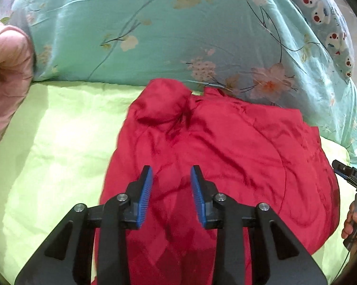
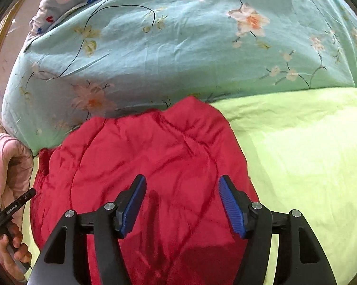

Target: Fold large clothes

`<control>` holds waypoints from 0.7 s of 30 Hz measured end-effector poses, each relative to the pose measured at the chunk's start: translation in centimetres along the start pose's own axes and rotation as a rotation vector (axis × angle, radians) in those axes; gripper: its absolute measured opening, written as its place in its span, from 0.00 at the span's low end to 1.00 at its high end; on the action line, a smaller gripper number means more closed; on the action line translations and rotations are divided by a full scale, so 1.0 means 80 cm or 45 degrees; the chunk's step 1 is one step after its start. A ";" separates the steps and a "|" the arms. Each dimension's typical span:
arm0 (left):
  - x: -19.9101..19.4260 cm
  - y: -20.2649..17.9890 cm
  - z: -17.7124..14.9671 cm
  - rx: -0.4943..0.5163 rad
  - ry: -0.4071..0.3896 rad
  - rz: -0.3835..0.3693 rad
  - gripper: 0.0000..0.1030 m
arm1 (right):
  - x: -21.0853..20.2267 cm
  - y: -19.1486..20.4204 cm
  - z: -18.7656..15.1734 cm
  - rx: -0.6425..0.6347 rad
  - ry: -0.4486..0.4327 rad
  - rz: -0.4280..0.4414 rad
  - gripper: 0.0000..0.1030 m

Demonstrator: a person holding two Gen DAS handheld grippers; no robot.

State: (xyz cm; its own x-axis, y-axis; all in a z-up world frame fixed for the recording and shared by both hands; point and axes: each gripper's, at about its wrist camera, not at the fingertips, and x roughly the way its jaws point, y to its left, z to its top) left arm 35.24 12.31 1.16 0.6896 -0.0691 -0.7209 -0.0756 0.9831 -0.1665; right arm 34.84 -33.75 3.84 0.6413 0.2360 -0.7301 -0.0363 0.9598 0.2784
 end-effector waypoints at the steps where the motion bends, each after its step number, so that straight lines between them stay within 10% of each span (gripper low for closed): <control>1: 0.000 0.008 0.000 -0.010 0.001 -0.011 0.32 | 0.000 0.000 -0.002 0.000 0.007 0.007 0.68; 10: -0.027 0.047 -0.026 -0.085 -0.014 -0.096 0.79 | -0.016 -0.034 -0.031 0.055 0.031 0.034 0.87; 21: -0.007 0.079 -0.055 -0.169 0.080 -0.211 0.80 | -0.010 -0.099 -0.054 0.242 0.092 0.105 0.89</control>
State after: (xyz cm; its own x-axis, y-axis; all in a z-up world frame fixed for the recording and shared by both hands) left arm 31.23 17.82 -2.41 0.6547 -0.2420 -0.7161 -0.0624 0.9268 -0.3703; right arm 31.32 -40.87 -0.48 0.5853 0.3290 -0.7411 0.0633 0.8926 0.4463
